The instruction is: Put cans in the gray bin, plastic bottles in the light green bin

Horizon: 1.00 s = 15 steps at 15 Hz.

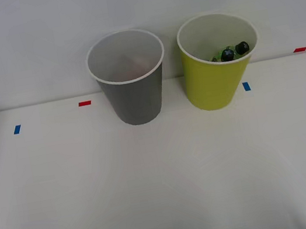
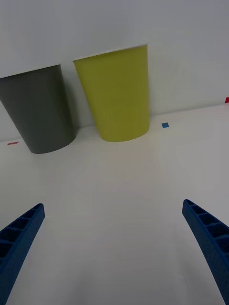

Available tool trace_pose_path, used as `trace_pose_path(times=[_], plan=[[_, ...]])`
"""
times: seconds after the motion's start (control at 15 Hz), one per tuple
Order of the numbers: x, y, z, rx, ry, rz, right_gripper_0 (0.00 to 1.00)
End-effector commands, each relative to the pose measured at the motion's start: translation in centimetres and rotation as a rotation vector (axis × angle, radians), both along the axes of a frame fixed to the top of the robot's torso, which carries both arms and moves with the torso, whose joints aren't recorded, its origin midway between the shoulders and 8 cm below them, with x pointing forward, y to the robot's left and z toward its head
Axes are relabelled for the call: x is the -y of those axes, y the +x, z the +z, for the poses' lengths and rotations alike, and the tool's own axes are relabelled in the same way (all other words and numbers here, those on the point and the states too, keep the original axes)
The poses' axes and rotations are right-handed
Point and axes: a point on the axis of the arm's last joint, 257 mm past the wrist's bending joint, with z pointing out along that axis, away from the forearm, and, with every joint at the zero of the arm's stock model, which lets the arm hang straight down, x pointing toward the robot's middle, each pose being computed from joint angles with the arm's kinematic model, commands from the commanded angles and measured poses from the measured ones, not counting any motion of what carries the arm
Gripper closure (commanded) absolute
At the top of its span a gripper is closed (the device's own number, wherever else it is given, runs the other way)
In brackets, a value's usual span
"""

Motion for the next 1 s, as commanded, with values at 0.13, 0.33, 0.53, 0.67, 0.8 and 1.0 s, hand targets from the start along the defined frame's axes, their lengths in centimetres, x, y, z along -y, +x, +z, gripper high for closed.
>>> trace_pose_path(times=[0.13,0.33,0.53,0.67,0.8,1.0], plan=[[0.0,0.0,0.0,0.0,0.0,0.0,0.0],[0.0,0.0,0.0,0.0,0.0,0.0,0.0],[0.0,0.0,0.0,0.0,0.0,0.0,0.0],[0.0,0.0,0.0,0.0,0.0,0.0,0.0],[0.0,0.0,0.0,0.0,0.0,0.0,0.0],[0.0,0.0,0.0,0.0,0.0,0.0,0.0]])
